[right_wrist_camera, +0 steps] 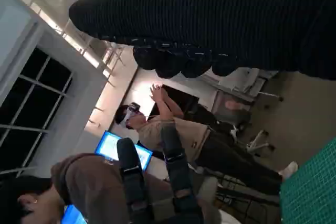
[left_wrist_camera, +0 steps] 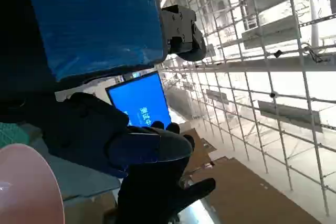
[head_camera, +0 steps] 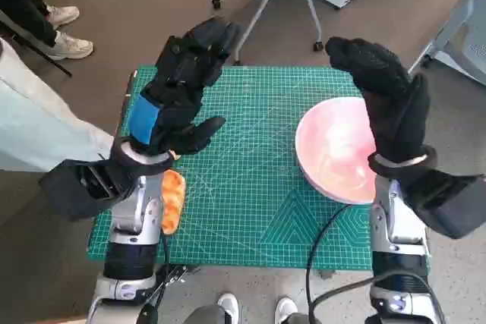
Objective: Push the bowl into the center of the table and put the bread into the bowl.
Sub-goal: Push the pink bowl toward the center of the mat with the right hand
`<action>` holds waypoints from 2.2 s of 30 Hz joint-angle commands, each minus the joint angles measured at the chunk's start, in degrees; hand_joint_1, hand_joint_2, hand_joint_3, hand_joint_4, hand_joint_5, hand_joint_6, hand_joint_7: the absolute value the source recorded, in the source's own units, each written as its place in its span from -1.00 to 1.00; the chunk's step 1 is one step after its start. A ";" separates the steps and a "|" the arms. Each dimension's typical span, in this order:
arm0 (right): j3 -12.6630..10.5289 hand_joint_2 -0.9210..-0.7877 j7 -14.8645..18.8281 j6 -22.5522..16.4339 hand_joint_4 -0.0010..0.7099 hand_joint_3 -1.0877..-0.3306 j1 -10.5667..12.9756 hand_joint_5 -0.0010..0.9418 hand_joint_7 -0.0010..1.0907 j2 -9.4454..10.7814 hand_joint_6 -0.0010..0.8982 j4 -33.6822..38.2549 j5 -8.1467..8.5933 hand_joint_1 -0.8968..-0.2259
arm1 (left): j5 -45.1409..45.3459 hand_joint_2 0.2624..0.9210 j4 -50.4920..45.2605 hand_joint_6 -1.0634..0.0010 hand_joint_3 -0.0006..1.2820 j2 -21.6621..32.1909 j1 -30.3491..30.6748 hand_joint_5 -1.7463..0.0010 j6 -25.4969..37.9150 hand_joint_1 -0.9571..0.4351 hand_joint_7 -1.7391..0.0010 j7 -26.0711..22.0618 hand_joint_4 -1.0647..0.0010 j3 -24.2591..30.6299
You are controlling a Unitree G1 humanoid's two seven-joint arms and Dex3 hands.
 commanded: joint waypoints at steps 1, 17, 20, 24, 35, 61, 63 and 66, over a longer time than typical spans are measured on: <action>-0.11 -1.00 0.27 0.72 -0.55 -0.14 1.03 -1.00 0.08 -0.15 -1.00 0.43 0.20 -0.33 | 0.10 1.00 -0.27 1.00 -0.45 0.07 -0.39 0.99 0.03 -0.39 0.34 -0.18 0.71 -0.29; -0.11 -1.00 0.21 0.89 -0.54 -0.14 1.23 -1.00 0.08 -0.21 -1.00 0.06 0.21 -0.36 | -0.29 1.00 -0.11 1.00 -0.45 0.09 -0.49 0.99 0.57 -0.39 0.36 -0.79 0.72 -0.37; -0.13 -1.00 0.21 0.95 -0.54 -0.14 1.25 -0.99 0.08 -0.23 -1.00 0.02 0.25 -0.36 | -0.34 1.00 -0.36 1.00 -0.45 0.08 -0.41 0.99 0.86 -0.39 0.36 -0.79 0.72 -0.45; -0.21 -1.00 0.22 0.96 -0.54 -0.14 1.29 -0.99 0.08 -0.33 -1.00 -0.02 0.29 -0.36 | -0.43 1.00 -0.44 1.00 -0.44 0.03 -0.30 0.99 1.12 -0.39 0.36 -0.78 0.72 -0.43; -5.29 -1.00 2.86 -2.40 -0.48 -0.11 -0.09 -0.98 0.05 -4.36 -0.95 7.61 3.23 -0.37 | -0.34 1.00 -0.41 1.00 -0.44 0.01 0.05 0.99 0.78 -0.39 0.36 -0.64 0.72 -0.20; -15.63 -1.00 -16.75 -8.02 -0.77 -0.50 -8.32 -1.00 -0.47 -14.46 -0.79 52.96 -4.08 -0.14 | 1.58 1.00 1.45 1.00 -0.43 0.03 0.19 0.98 -2.17 -0.45 0.36 0.54 0.68 0.06; -16.14 -1.00 -16.54 -6.49 -0.80 -0.53 -8.01 -1.00 -0.50 -14.42 -0.78 54.21 -3.80 -0.13 | 1.50 1.00 1.58 1.00 -0.43 0.10 0.15 0.98 -2.14 -0.44 0.36 0.47 0.68 0.10; -16.60 -1.00 -16.69 -3.69 -0.81 -0.56 -7.52 -1.00 -0.52 -13.98 -0.77 55.72 -3.70 -0.13 | 1.35 1.00 1.71 1.00 -0.43 0.18 0.10 0.98 -2.06 -0.44 0.36 0.36 0.68 0.16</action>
